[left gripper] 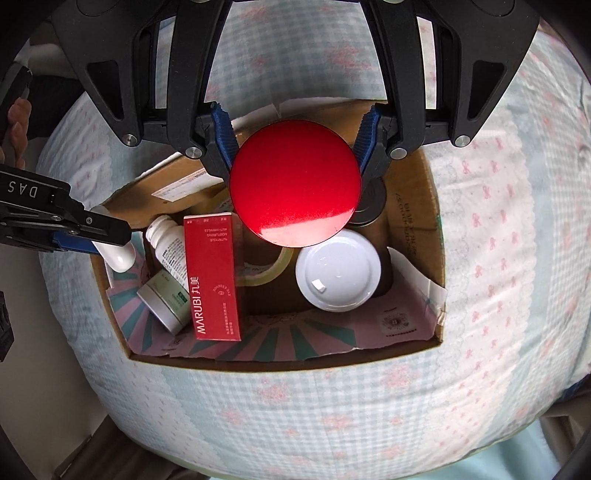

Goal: Organize rigid objects

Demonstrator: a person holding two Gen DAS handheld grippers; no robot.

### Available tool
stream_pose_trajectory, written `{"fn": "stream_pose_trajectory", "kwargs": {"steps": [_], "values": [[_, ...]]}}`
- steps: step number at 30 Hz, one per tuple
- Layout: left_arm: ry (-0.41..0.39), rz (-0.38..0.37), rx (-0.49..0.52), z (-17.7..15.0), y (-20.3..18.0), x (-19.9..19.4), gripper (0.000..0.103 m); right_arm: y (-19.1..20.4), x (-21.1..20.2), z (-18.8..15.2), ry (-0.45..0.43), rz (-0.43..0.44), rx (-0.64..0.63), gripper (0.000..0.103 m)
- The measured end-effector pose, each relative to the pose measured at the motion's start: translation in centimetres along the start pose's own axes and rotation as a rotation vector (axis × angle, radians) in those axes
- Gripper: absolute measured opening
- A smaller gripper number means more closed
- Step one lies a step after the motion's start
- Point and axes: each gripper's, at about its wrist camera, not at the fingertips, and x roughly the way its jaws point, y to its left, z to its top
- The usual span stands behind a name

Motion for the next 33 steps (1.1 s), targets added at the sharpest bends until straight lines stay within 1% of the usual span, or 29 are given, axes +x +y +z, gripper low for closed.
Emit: {"fn": "stream_pose_trajectory", "kwargs": {"steps": [4,9,11,12,13,14,15,16,17,20,25,31,33], "values": [[0.082,0.001,0.059,0.7,-1.0,2.2,0.05,-0.2,1.6,0.6,0.044,0.015,-0.002,0.044],[0.123,0.009,0.143,1.3,-2.4,3.0,0.05,0.6,2.8,1.0,0.094,0.015,-0.058,0.044],[0.125,0.021,0.154,1.4,-2.4,2.9,0.051,0.9,3.2,1.1,0.116,0.012,-0.075,0.044],[0.123,0.028,0.151,1.4,-2.3,2.7,0.057,1.0,3.4,1.1,0.123,0.01,-0.079,0.044],[0.11,0.033,0.144,1.4,-2.1,2.3,0.084,1.1,3.4,1.0,0.122,0.016,-0.08,0.047],[0.097,0.04,0.138,1.3,-1.8,1.8,0.1,1.1,3.3,0.9,0.119,0.025,-0.079,0.052],[0.085,0.047,0.138,1.2,-1.6,1.3,0.103,1.0,3.0,0.9,0.104,0.023,-0.072,0.071],[0.084,0.04,0.131,1.1,-1.2,1.0,0.103,0.9,2.7,0.9,0.087,0.018,-0.065,0.093],[0.082,0.032,0.118,1.0,-0.9,0.7,0.103,0.8,2.4,0.8,0.08,0.014,-0.064,0.103],[0.072,0.033,0.09,0.5,0.1,0.1,0.103,0.0,1.7,0.3,0.069,0.003,-0.032,0.103],[0.047,0.045,0.072,0.1,0.7,-1.7,0.103,-0.9,0.6,-0.5,0.059,0.021,0.035,0.103],[-0.017,0.048,0.065,-0.4,0.4,-4.9,0.103,-0.5,-2.7,-1.3,-0.002,0.015,0.031,0.103],[-0.057,0.051,0.056,-0.6,0.1,-6.6,0.103,-0.1,-4.0,-1.7,-0.021,0.012,0.019,0.103]]}}
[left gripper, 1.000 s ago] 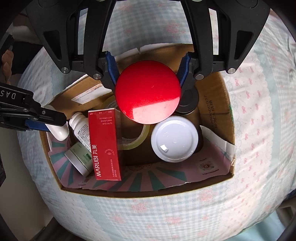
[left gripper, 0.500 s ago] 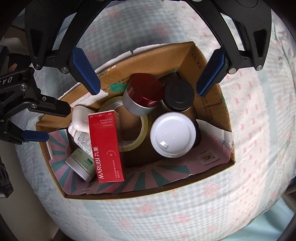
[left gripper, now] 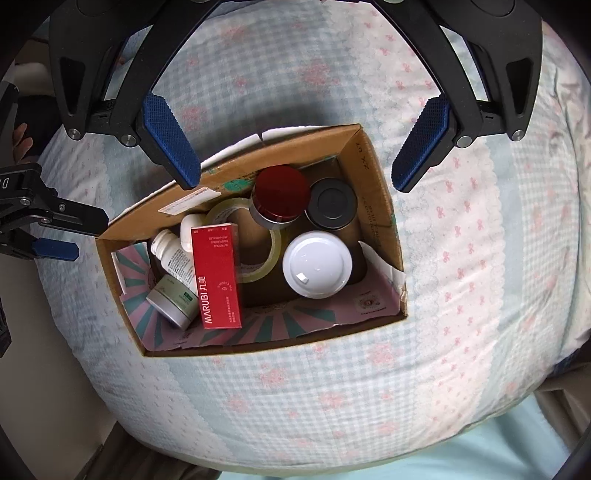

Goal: Organize rigid objects

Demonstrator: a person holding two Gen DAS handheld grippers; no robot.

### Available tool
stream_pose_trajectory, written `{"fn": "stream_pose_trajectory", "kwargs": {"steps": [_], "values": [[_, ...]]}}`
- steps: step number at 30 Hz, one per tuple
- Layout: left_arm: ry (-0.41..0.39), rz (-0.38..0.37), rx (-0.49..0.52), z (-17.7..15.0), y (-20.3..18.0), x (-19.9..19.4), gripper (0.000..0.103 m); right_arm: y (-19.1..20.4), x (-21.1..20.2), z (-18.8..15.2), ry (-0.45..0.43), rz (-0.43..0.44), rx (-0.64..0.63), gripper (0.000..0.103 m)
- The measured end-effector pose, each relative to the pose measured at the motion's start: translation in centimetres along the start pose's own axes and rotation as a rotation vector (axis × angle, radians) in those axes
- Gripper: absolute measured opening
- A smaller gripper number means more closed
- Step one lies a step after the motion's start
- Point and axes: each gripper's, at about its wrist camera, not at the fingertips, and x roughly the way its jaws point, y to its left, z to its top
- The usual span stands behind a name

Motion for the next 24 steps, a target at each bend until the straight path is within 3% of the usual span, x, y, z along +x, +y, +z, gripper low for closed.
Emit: {"fn": "stream_pose_trajectory", "kwargs": {"steps": [8,13,18,24], "values": [[-0.168,-0.008,-0.017,0.3,-1.9,-9.5,0.103,2.0,-8.9,-2.0,-0.087,0.004,-0.043,0.103],[-0.352,-0.024,-0.049,0.8,-4.2,-19.2,0.103,3.0,-18.4,-3.0,-0.257,-0.049,-0.064,0.103],[-0.577,0.024,-0.058,-0.4,-7.6,-29.4,0.103,3.7,-28.5,-4.6,-0.476,-0.121,-0.087,0.103],[-0.766,0.079,-0.109,-3.7,-12.0,-36.3,0.103,3.6,-36.6,-8.2,-0.681,-0.172,-0.149,0.103]]}}
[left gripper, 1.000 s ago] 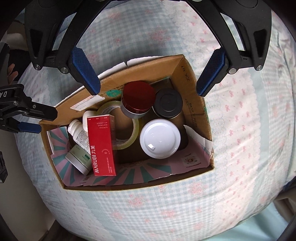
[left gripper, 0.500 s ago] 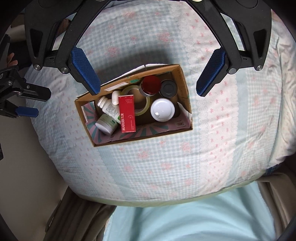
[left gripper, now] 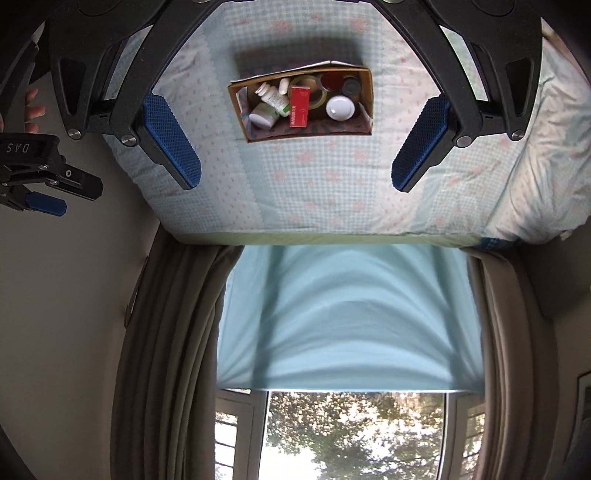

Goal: Organize rigid objects

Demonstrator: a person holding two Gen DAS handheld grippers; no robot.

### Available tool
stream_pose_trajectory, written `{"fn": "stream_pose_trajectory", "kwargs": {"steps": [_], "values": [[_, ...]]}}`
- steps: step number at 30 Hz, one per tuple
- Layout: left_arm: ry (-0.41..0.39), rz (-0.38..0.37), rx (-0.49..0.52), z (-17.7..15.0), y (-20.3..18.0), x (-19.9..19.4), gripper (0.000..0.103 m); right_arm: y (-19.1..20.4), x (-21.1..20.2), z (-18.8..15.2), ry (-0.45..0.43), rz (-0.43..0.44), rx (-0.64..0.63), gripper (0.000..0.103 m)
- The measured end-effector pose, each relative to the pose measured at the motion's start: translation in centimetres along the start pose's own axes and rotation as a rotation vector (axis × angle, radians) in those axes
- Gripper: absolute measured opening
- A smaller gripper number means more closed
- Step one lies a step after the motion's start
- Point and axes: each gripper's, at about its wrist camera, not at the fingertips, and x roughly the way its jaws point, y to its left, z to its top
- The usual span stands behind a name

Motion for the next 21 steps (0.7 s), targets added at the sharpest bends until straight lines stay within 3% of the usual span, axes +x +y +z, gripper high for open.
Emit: {"fn": "stream_pose_trajectory", "kwargs": {"steps": [7,21], "values": [[-0.07,0.058,-0.012,-1.4,-3.3,-4.5,0.103,-1.8,-4.0,-1.4,-0.103,-0.058,-0.033,0.103],[-0.102,0.09,-0.016,-3.0,-5.8,-6.2,0.103,-4.8,-6.4,-3.3,-0.165,-0.052,0.011,0.103]]}}
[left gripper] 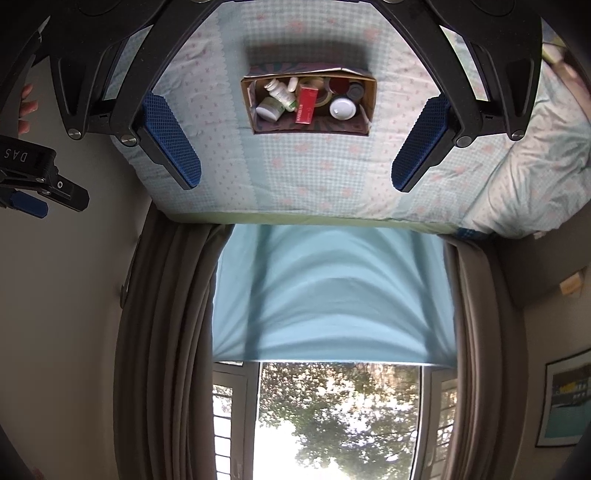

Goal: Organize rigid objects

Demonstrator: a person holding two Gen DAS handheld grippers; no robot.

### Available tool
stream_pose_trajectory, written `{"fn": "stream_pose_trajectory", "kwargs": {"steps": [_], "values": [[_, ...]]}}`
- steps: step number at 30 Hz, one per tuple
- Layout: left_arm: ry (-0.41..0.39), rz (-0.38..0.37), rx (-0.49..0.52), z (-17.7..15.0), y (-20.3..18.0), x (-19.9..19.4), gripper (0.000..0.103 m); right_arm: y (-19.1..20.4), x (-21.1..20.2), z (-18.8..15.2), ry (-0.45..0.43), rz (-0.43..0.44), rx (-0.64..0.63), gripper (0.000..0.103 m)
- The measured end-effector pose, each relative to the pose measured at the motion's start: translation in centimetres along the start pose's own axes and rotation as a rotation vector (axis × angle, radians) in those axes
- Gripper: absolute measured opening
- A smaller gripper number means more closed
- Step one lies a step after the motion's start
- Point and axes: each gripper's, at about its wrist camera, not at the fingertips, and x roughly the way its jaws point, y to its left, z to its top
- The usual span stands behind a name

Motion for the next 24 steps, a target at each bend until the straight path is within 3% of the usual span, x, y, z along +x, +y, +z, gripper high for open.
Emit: {"fn": "stream_pose_trajectory", "kwargs": {"steps": [24], "values": [[-0.001,0.017,0.047,-0.1,-1.6,-0.4,0.103,-1.2,-0.5,0.0,-0.006,-0.025,0.003,0.103]]}}
